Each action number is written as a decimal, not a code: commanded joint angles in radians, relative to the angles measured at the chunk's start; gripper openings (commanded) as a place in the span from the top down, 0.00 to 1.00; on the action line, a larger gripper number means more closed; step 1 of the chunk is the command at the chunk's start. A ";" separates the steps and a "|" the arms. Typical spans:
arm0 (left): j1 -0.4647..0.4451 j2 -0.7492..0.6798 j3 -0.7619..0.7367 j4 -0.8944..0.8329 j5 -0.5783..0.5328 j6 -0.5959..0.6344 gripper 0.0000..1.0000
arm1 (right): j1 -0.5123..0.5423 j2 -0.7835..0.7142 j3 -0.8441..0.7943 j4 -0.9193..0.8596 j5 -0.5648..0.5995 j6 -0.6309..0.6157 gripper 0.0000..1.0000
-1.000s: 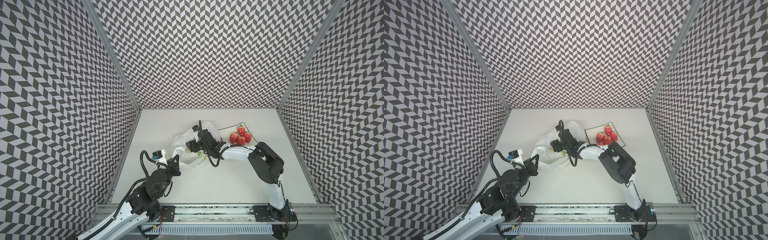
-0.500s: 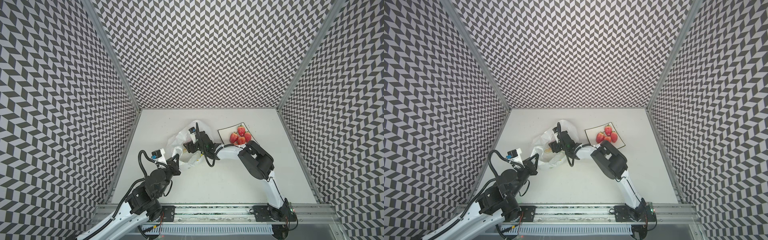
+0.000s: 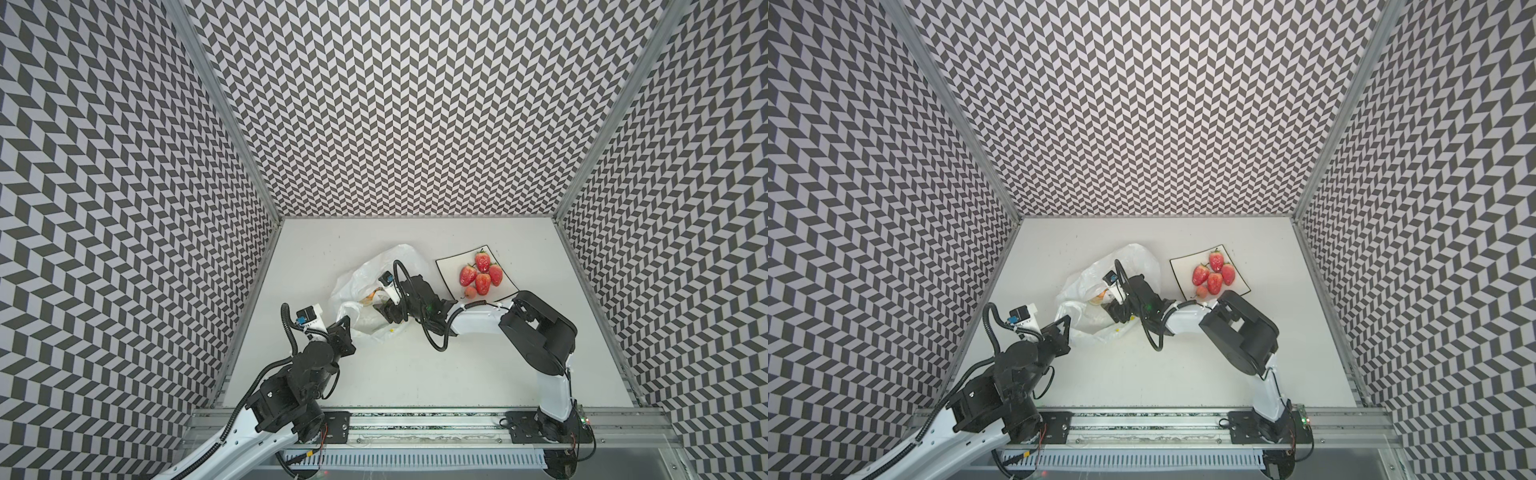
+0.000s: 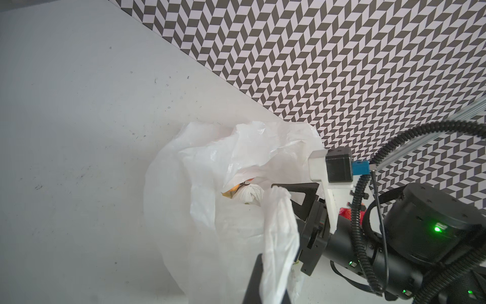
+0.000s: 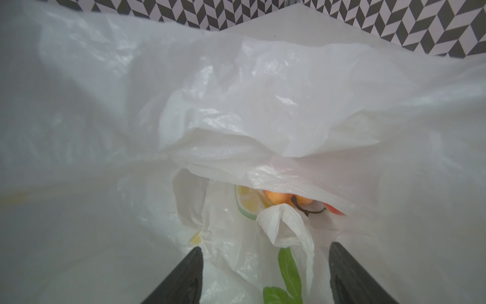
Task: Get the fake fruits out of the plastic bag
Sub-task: 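Push the right gripper deeper into the bag toward the remaining fruit, then close the right gripper on the red fruit inside the bag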
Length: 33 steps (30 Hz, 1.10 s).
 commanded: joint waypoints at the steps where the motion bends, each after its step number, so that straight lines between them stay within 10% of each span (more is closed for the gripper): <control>1: -0.002 0.005 0.044 0.016 0.012 0.037 1.00 | 0.010 0.045 0.060 0.044 0.052 -0.062 0.28; 28: -0.002 0.041 0.101 0.166 0.207 0.181 1.00 | 0.031 0.395 0.466 -0.011 0.105 0.016 0.17; 33: -0.001 0.035 0.100 0.170 0.210 0.178 1.00 | 0.030 0.462 0.560 -0.081 0.102 0.044 0.29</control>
